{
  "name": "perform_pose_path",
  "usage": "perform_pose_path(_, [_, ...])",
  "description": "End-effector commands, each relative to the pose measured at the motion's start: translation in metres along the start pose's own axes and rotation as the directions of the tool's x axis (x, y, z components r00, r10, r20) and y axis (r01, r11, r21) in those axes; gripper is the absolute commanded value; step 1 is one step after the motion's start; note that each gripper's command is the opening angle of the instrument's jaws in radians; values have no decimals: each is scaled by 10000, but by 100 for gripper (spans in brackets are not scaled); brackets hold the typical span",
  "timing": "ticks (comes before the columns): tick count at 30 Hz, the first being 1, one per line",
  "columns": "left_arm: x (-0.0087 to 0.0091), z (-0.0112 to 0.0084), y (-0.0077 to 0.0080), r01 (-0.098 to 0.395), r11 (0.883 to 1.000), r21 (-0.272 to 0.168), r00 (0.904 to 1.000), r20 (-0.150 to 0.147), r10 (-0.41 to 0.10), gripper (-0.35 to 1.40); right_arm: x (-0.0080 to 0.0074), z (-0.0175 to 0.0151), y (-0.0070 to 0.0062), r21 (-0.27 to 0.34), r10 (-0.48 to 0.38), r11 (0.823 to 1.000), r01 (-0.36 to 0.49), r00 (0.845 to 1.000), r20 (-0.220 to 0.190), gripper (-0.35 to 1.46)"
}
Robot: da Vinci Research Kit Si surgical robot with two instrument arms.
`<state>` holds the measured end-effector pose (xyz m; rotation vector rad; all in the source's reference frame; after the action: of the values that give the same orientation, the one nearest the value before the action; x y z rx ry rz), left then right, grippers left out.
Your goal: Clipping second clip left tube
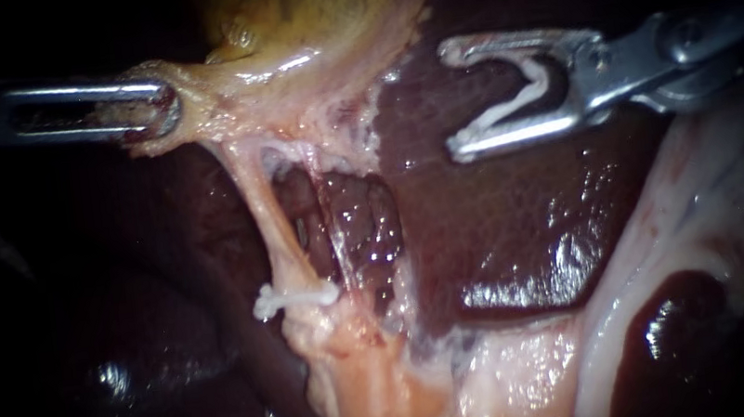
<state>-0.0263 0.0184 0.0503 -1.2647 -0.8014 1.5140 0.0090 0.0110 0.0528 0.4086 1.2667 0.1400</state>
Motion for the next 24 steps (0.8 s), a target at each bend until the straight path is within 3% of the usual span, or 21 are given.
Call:
perform_pose_path(1, [0, 0, 0, -5, 10000, 5, 10000, -4, 5, -35, -1, 10, -7, 135, 150, 9998, -150, 9999, 14, 50])
perform_pose_path(7, [0, 1, 0, -5, 10000, 11, 10000, -8, 5, -35, -9, 60, -35, 640, 1020, 9927, -1019, 9948, 18, 49])
perform_pose_path(12, [0, 2, 0, -6, 10000, 18, 10000, -13, 6, -35, -21, 92, -49, 1098, 1619, 9807, -1618, 9868, 81, 49])
perform_pose_path(18, [-1, 3, 1, -8, 10000, 25, 10000, -19, 8, -35, -40, 118, -51, 1409, 1970, 9701, -1976, 9802, 183, 49])
perform_pose_path(24, [-1, 3, 2, -7, 10000, 34, 10000, -25, 7, -35, -65, 134, -39, 1311, 2014, 9704, -2028, 9792, 233, 49])
